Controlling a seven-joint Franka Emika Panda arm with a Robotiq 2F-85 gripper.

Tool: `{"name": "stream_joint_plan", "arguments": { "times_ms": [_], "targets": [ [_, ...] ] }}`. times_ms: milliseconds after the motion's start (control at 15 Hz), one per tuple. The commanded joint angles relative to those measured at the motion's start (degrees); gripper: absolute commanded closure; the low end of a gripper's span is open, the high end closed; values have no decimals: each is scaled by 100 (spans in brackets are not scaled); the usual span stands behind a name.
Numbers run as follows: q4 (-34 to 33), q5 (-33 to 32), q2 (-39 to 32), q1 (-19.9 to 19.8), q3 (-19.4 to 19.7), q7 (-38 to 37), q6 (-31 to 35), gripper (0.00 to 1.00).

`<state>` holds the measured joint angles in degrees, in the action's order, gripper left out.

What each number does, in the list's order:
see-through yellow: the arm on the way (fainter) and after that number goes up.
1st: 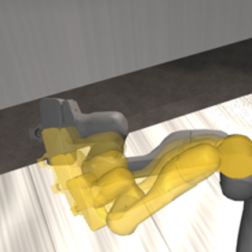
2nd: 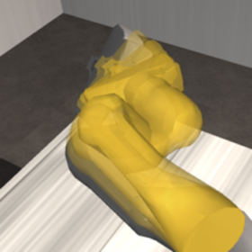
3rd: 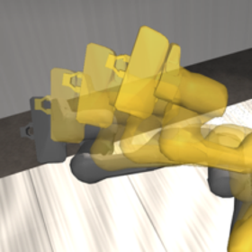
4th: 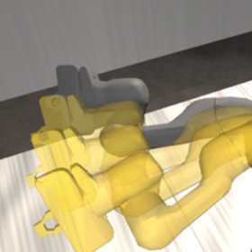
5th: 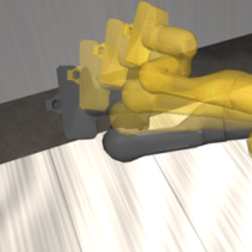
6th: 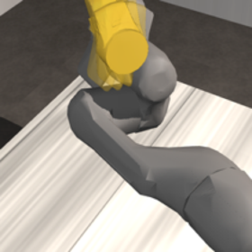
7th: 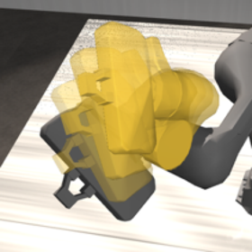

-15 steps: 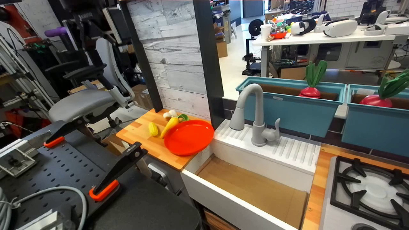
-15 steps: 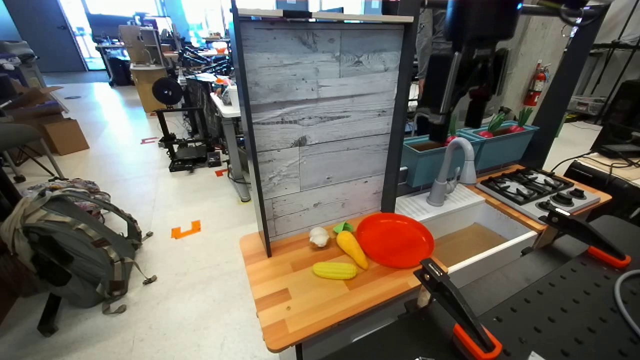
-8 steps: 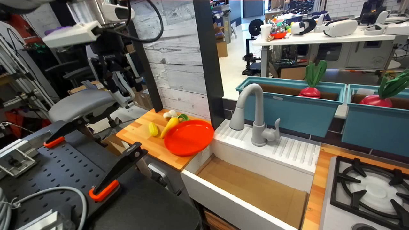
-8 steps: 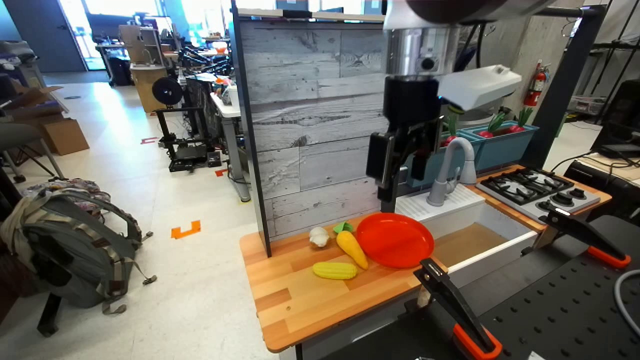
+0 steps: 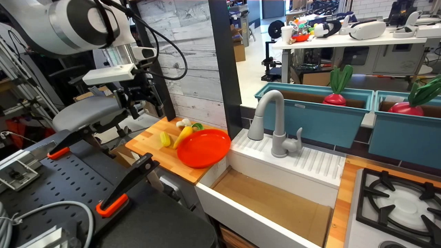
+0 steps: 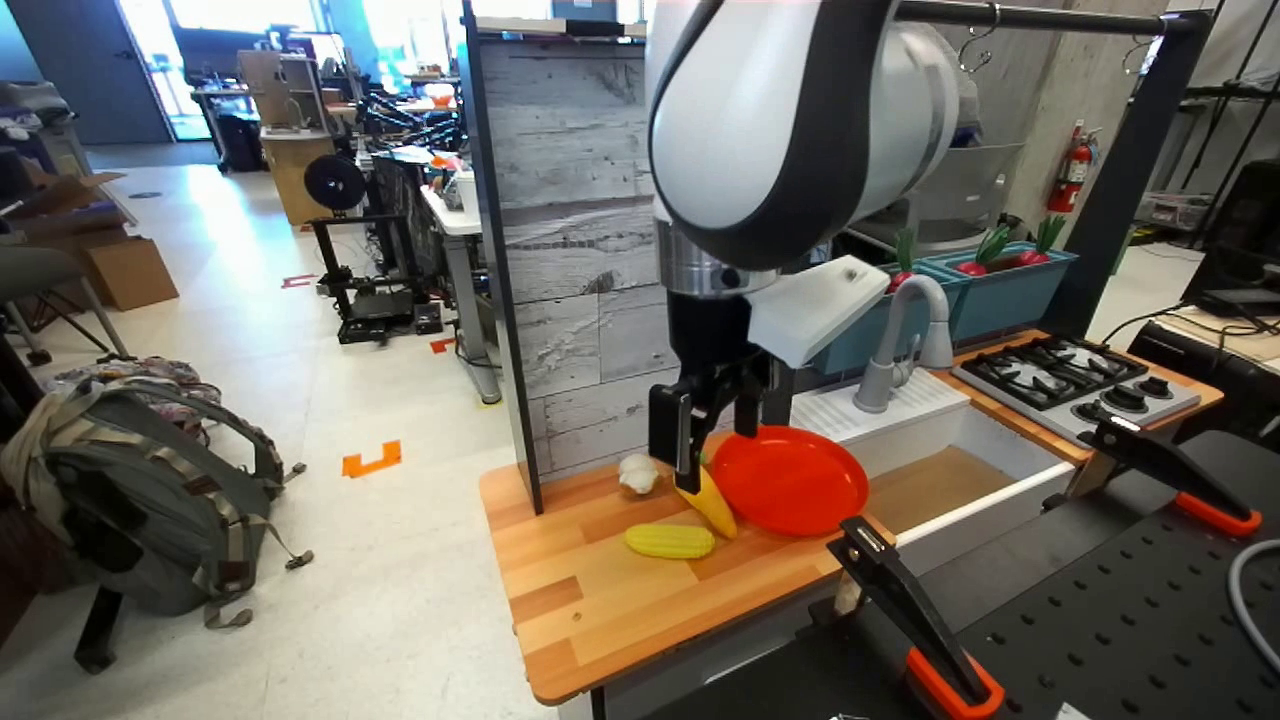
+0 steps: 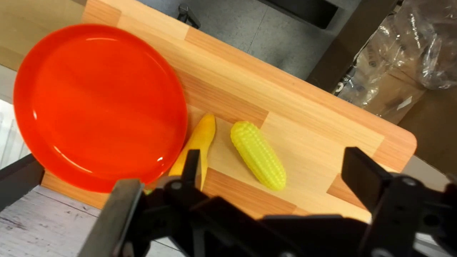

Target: Pick the yellow object and put it on the plate

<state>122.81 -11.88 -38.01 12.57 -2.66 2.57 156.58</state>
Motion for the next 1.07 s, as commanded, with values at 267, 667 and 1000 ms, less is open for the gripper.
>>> {"name": "stream_joint_plan", "arguments": {
  "times_ms": [267,667,1000],
  "targets": [
    [-1714,-130,-1549,340,288,-71,-235,0],
    [-2440,-161,-2213,563,314,-46,-573,0],
    [-2893,-179,-2477,620,335,-41,-1005,35]
  ]
}}
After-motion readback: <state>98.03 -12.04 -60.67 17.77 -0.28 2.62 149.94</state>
